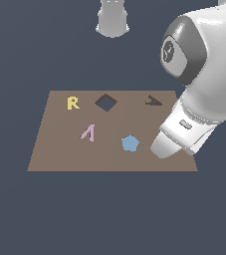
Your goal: Insert a designated object into the corresponding slot on a board.
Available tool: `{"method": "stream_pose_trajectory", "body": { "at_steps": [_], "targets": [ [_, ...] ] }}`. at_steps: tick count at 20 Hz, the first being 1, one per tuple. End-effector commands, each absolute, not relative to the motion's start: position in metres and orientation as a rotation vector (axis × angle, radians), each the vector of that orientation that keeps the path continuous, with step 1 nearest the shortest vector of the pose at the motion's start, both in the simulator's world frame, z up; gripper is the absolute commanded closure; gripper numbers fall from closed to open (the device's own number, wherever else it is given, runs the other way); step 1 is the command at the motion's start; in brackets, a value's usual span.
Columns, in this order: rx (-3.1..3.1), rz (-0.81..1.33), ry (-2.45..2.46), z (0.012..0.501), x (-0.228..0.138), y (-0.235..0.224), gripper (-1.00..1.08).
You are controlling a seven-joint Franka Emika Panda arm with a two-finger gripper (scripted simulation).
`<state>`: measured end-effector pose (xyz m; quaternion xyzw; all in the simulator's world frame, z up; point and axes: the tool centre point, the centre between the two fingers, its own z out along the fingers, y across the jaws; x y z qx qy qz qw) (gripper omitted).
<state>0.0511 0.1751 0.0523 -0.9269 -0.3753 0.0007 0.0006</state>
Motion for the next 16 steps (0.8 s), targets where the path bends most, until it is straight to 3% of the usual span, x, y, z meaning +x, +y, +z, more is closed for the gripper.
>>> {"method": "stream_pose_trajectory", "body": {
  "at_steps": [1,13,14,16],
  "targets": [
    [-2.9,0.0,-1.207,0.05,0.051,0.179,-0.92],
    [-2.899,0.0,-1.211,0.03,0.05,0.18,-0.92],
    [-2.899,0.0,-1.211,0.03,0.05,0.18,1.08],
    [-2.899,0.0,-1.211,0.03,0.05,0.18,1.08]
  ]
}}
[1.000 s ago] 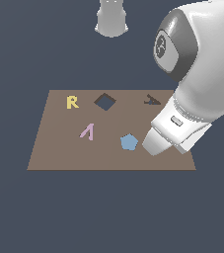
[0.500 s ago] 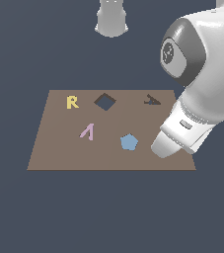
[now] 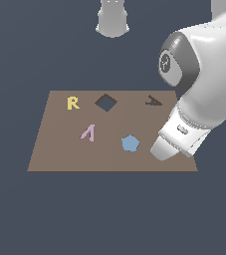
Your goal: Insert a designated object into the corresponding slot on a board.
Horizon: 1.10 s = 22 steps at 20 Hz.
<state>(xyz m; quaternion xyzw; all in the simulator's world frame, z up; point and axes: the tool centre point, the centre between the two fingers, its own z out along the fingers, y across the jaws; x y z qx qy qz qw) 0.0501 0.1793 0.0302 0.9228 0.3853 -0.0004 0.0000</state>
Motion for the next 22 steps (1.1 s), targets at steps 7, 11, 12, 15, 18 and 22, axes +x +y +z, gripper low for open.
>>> {"method": "stream_pose_trajectory", "body": {
  "at_steps": [7,11,12,15,18,22],
  "targets": [
    [2.899,0.0,1.211,0.03,0.05,0.18,1.08],
    [2.899,0.0,1.211,0.034,0.051,0.18,1.08],
    [2.899,0.0,1.211,0.035,0.051,0.18,1.08],
    [2.898,-0.001,1.212,0.033,0.05,0.179,1.08],
    [2.894,-0.001,1.222,0.033,0.047,0.18,1.08],
    [2.883,-0.001,1.247,0.034,0.039,0.18,1.08]
  ]
}}
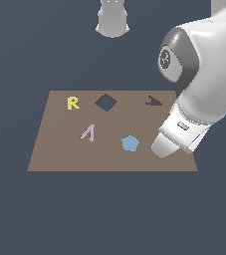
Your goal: Insert a designated object into the corresponding slot on a board.
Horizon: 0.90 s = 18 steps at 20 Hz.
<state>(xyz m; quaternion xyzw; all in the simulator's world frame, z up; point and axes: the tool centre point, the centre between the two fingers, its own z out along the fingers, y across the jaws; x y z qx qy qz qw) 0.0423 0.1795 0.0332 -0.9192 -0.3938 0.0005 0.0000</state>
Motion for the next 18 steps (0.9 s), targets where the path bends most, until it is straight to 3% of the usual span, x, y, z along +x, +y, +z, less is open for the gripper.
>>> {"method": "stream_pose_trajectory", "body": {
  "at_steps": [1,18],
  "targets": [
    [-2.88,0.001,-1.256,0.034,0.037,0.18,1.08],
    [-2.734,0.0,-1.549,0.038,-0.051,0.169,1.08]
  ]
}}
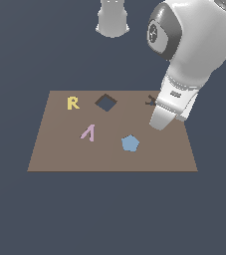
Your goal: Insert a designated object into the corresponding slot on a board.
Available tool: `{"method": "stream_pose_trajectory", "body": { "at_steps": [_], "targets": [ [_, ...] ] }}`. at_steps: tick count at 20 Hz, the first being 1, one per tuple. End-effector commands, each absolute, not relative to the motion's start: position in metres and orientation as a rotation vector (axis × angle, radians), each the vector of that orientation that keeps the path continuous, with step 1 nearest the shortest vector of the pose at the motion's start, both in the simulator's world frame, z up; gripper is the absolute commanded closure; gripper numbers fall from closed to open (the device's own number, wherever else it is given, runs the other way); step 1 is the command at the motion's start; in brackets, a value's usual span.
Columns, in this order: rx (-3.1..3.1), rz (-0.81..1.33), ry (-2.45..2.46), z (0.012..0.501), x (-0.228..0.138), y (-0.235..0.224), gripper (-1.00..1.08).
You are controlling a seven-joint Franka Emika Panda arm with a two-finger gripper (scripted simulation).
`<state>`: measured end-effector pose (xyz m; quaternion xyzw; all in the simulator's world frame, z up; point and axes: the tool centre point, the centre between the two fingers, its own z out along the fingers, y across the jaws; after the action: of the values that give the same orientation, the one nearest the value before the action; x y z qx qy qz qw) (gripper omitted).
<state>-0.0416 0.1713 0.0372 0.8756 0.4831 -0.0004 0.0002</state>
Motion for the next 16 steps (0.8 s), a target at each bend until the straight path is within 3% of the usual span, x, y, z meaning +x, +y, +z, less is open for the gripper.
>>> {"method": "stream_pose_trajectory", "body": {
  "at_steps": [1,16],
  "targets": [
    [2.723,0.0,1.566,0.038,-0.056,0.168,1.08],
    [2.634,0.0,1.709,0.04,-0.098,0.154,1.08]
  ]
}}
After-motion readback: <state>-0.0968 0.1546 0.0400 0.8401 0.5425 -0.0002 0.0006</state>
